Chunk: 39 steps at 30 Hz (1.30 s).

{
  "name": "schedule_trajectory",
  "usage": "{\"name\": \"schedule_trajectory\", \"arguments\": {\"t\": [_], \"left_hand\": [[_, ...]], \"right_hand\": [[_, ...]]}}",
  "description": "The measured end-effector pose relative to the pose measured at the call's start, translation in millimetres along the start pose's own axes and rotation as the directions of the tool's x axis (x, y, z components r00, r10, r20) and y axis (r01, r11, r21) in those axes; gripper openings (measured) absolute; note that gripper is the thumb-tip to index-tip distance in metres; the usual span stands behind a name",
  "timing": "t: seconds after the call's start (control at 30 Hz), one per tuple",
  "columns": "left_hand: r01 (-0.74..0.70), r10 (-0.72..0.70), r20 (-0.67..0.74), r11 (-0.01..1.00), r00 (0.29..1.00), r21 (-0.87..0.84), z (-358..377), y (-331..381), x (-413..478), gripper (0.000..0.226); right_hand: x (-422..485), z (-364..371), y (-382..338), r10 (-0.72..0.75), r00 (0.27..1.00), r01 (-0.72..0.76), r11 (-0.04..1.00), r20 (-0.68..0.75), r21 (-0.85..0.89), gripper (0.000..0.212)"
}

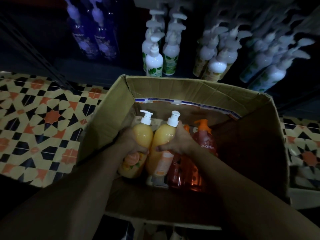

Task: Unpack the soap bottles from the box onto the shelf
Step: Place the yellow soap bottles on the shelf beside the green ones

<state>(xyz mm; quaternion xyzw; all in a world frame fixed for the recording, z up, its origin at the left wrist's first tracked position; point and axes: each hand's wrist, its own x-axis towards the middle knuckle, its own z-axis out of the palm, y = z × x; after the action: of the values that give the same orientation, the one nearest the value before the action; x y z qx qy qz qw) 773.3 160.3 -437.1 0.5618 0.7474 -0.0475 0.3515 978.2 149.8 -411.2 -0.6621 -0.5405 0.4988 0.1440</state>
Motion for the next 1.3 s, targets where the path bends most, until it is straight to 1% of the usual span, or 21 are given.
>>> {"name": "schedule_trajectory", "arguments": {"t": [0.07,0.13,0.2,0.33,0.43,0.5,0.57,0.63,0.73,0.8,0.9,1.0,1.17,1.23,1.3], "left_hand": [[-0.026,0.026,-0.007,1.000,1.000,-0.004,-14,10,-17,0.150],[-0.041,0.041,-0.016,0.999,0.999,-0.005,-29,23,-34,0.140],[-0.056,0.056,-0.022,0.998,0.998,0.003,-44,34,-52,0.129],[-0.195,0.196,-0.028,0.980,0.980,0.037,-65,47,-80,0.121],[-0.214,0.215,-0.069,0.977,0.974,0.025,-74,50,-98,0.117],[-0.210,0.206,-0.097,0.977,0.974,-0.031,-76,49,-108,0.121],[-0.177,0.166,-0.109,0.980,0.980,-0.096,-77,44,-116,0.128],[-0.157,0.140,-0.127,0.978,0.982,-0.139,-79,40,-120,0.128],[-0.128,0.102,-0.141,0.975,0.985,-0.183,-82,38,-128,0.124],[-0.121,0.089,-0.151,0.968,0.985,-0.220,-88,39,-134,0.125],[-0.151,0.107,-0.184,0.958,0.977,-0.244,-98,41,-141,0.126],[-0.206,0.144,-0.243,0.945,0.959,-0.253,-116,46,-155,0.125],[-0.305,0.194,-0.351,0.904,0.916,-0.298,-148,53,-182,0.117],[-0.350,0.207,-0.408,0.882,0.889,-0.315,-164,55,-193,0.110],[-0.392,0.219,-0.461,0.862,0.860,-0.322,-183,57,-207,0.108]], "right_hand": [[-9,-2,0,0.020,0.998,-0.019,1.000,-0.055,0.023,0.108],[-16,-4,-1,0.037,0.992,-0.031,0.998,-0.118,0.048,0.111],[-25,-9,-5,0.040,0.987,-0.028,0.997,-0.158,0.076,0.109],[-42,-22,-16,0.007,0.972,0.024,0.991,-0.235,0.131,0.110],[-57,-30,-26,0.031,0.978,0.000,0.989,-0.208,0.145,0.106],[-68,-33,-30,0.001,0.977,0.032,0.988,-0.212,0.152,0.100],[-78,-33,-33,-0.006,0.979,0.046,0.981,-0.203,0.189,0.097],[-86,-32,-36,-0.013,0.982,0.054,0.976,-0.188,0.212,0.096],[-93,-30,-40,-0.048,0.970,0.081,0.988,-0.238,0.130,0.102],[-101,-31,-46,-0.060,0.963,0.098,0.986,-0.261,0.134,0.104],[-106,-33,-55,-0.079,0.952,0.121,0.985,-0.297,0.125,0.100],[-119,-43,-71,-0.108,0.934,0.164,0.977,-0.340,0.139,0.101],[-136,-58,-102,-0.212,0.887,0.273,0.957,-0.410,0.096,0.103],[-145,-68,-119,-0.254,0.866,0.312,0.948,-0.431,0.068,0.098],[-157,-81,-138,-0.313,0.835,0.373,0.927,-0.452,0.047,0.089]]}}
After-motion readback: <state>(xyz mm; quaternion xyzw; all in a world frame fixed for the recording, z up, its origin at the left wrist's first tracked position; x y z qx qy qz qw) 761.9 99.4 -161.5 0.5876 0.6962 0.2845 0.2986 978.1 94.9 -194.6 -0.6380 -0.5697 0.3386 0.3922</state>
